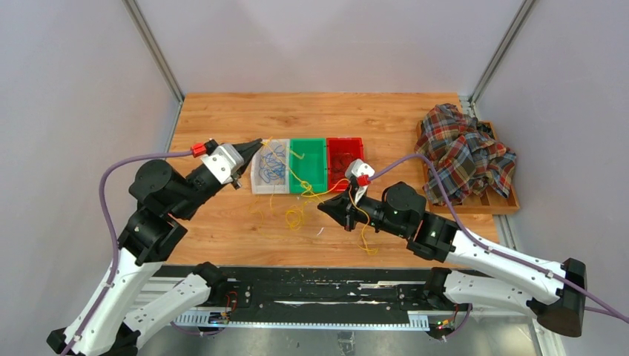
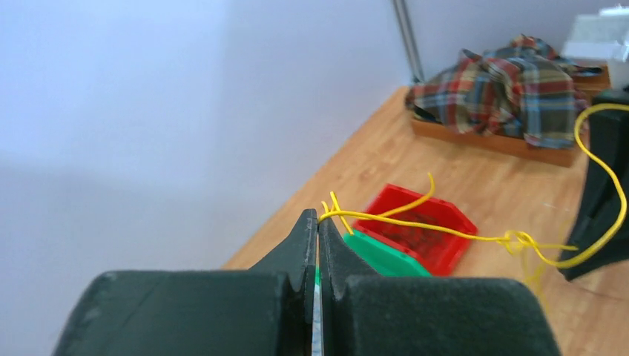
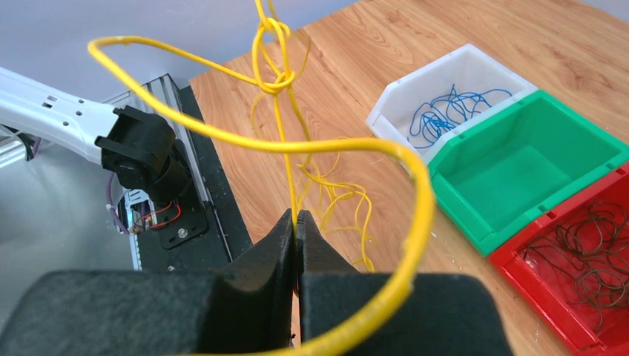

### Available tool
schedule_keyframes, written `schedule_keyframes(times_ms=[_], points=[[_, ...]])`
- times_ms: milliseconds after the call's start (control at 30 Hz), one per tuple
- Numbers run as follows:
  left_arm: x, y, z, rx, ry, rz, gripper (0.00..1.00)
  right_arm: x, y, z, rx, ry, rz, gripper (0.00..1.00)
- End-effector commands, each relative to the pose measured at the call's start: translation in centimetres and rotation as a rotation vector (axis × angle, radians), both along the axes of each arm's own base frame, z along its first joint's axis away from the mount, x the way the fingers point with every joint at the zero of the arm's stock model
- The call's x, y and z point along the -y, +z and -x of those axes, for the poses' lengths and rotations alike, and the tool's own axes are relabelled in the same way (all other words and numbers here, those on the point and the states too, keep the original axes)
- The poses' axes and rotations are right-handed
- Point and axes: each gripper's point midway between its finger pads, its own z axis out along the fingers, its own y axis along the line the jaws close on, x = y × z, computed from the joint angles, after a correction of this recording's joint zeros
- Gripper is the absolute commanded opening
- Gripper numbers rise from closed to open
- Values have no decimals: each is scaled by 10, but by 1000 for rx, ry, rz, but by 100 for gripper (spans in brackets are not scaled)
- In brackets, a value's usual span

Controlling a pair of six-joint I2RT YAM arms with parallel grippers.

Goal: Untangle the cables

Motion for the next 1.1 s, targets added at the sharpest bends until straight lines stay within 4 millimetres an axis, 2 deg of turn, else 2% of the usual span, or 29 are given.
schedule_keyframes(times_ms=[0, 133, 500, 633, 733, 833, 1067], points=[[-30, 74, -3, 256, 147, 30, 1, 12, -21, -3, -34, -39, 60, 1], [-48, 100, -13, 351, 271, -7, 1, 19, -24, -4, -32, -60, 69, 1], [-68, 152, -15, 575, 420, -76, 1, 31, -31, -4, -40, -97, 85, 1], [-62, 156, -11, 584, 379, -111, 0, 36, -32, -6, -35, -118, 83, 1], [-71, 171, -10, 630, 435, -90, 1, 39, -34, -6, -39, -128, 84, 1], [-81, 192, -6, 698, 496, -61, 1, 42, -41, -7, -48, -143, 101, 1], [-94, 240, 6, 814, 569, -30, 1, 61, -77, -17, -65, -239, 231, 1]])
